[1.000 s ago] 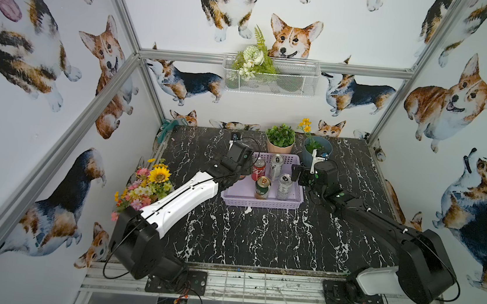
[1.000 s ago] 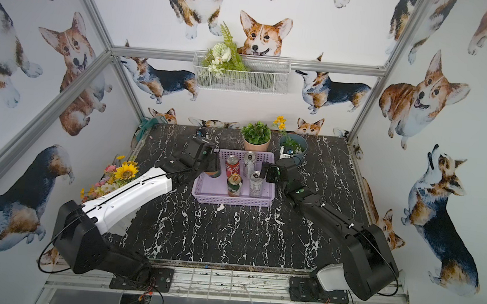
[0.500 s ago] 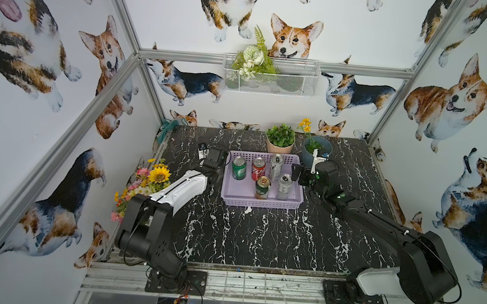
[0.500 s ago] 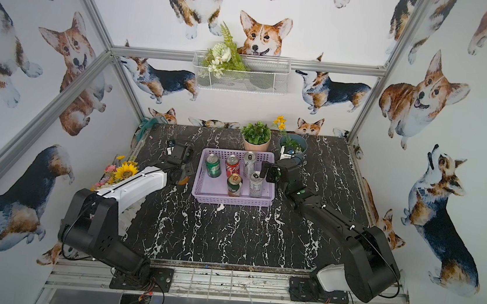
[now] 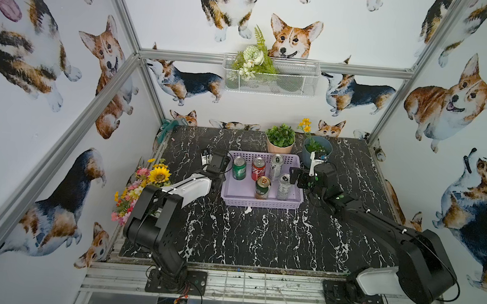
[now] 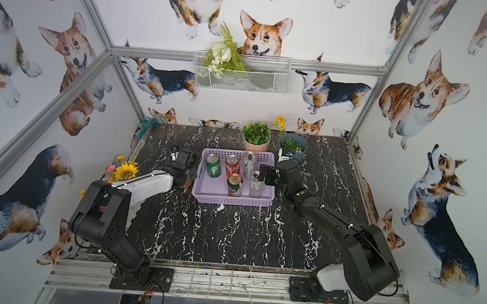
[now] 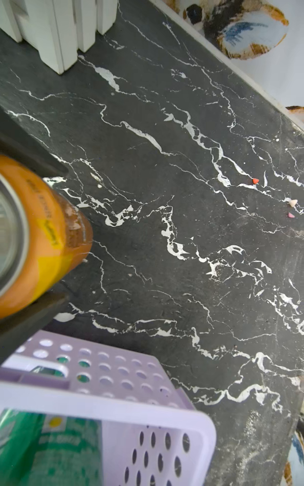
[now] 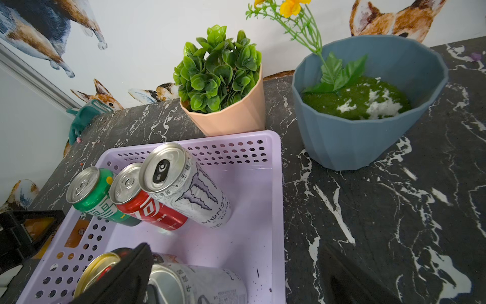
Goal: Take out the drinks from the basket
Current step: Place the drink at the center of the board, then pick up the drink from the basket.
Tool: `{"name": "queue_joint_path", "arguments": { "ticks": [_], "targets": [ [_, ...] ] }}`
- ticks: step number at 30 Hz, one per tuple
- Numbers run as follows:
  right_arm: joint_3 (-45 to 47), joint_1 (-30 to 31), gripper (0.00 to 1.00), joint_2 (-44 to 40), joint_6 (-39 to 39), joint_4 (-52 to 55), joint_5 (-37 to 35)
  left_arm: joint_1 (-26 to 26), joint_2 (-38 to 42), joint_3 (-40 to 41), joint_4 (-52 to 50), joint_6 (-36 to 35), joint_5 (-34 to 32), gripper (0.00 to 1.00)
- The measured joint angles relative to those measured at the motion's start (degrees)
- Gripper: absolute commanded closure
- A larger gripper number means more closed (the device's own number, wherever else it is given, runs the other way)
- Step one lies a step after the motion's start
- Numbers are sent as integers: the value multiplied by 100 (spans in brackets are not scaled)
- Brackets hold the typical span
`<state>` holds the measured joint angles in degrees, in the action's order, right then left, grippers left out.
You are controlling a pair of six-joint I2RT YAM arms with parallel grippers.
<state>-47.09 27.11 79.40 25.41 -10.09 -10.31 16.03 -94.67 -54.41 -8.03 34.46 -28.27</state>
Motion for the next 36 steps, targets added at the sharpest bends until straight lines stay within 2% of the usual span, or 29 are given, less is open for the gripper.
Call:
{"name": "queue_joint_path", "arguments": {
  "ticks": [3,11,20,26,28,36],
  "targets": [
    [-4,4,0,35,2,0,2,0,4,28,44,39,-9,1],
    [-177,76,0,214,-9,39,83,0,68,11,-2,131,-2,0],
    [-774,393,0,767,-201,223,149,9,1338,-59,-212,188,-39,0],
    [-758,658,0,822,-326,437,116,61,1565,-219,-520,162,168,0],
    [-780,660,4,925,-363,485,79,79,1617,-190,-570,144,264,0],
    [-789,662,32,1189,-474,575,142,79,1641,-177,-686,59,466,0]
  ]
}}
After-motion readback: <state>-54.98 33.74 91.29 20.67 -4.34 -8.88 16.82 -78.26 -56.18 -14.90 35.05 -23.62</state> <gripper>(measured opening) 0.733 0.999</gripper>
